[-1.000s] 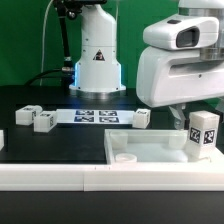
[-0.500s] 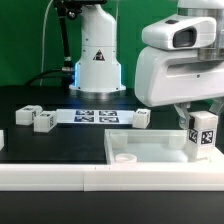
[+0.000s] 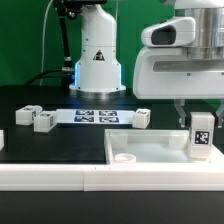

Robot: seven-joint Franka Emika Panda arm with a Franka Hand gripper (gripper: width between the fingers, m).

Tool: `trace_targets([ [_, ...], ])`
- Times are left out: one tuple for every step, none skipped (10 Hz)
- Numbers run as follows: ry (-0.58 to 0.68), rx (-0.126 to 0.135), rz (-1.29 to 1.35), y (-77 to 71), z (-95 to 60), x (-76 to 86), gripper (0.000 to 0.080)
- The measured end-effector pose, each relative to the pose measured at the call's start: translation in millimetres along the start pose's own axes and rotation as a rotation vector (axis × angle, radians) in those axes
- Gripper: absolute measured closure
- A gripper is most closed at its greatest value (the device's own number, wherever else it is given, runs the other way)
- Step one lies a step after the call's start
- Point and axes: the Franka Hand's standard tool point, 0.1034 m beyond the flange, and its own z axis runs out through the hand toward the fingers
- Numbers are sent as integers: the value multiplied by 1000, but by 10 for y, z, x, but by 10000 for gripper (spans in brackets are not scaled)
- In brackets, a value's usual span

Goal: Assemble one leg

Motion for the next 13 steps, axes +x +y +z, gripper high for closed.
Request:
trace_targets([
  [7, 8, 137, -9, 3, -3, 508],
  [14, 20, 307, -19, 5, -2, 508],
  [23, 26, 401, -28, 6, -1, 508],
  [21, 35, 555, -41, 10, -3, 508],
  [17, 44, 683, -49, 11, 1, 508],
  [15, 48, 718, -48, 10, 3, 508],
  [6, 57, 787, -55, 11, 0, 508],
  [4, 58, 836, -57, 11, 1, 508],
  [4, 58, 831, -59, 12, 0, 457],
  [5, 57, 782, -51, 15, 3, 321],
  [6, 56, 729, -35, 16, 12, 321],
  [5, 56, 724, -30, 17, 13, 189],
  [6, 55, 685, -29, 18, 14, 161],
])
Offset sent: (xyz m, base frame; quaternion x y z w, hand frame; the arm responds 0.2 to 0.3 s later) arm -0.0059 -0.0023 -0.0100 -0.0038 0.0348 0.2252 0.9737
